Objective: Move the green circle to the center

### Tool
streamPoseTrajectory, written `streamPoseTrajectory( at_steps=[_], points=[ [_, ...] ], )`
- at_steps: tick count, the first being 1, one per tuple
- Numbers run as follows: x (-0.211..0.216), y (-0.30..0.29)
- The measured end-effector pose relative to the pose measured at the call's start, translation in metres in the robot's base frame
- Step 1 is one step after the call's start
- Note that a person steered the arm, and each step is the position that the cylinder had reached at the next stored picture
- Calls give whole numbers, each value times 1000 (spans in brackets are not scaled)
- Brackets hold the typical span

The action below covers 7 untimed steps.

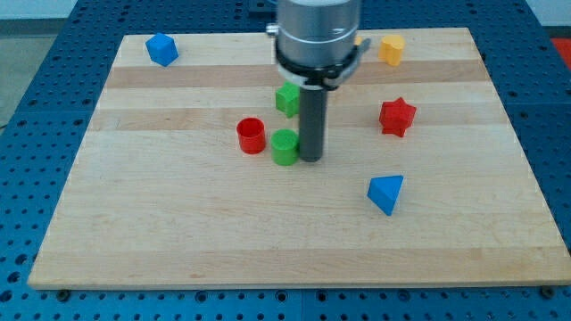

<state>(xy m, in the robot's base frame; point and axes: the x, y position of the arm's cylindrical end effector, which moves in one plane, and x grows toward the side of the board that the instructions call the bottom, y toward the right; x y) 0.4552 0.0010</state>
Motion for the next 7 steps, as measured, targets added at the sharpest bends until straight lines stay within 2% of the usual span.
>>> streamPoseTrajectory(
  at_steps=[1, 4, 5, 6, 7],
  points=[
    [-9, -49],
    [23, -129],
    [11, -163],
    [-15, -141],
    [-18, -104]
  ],
)
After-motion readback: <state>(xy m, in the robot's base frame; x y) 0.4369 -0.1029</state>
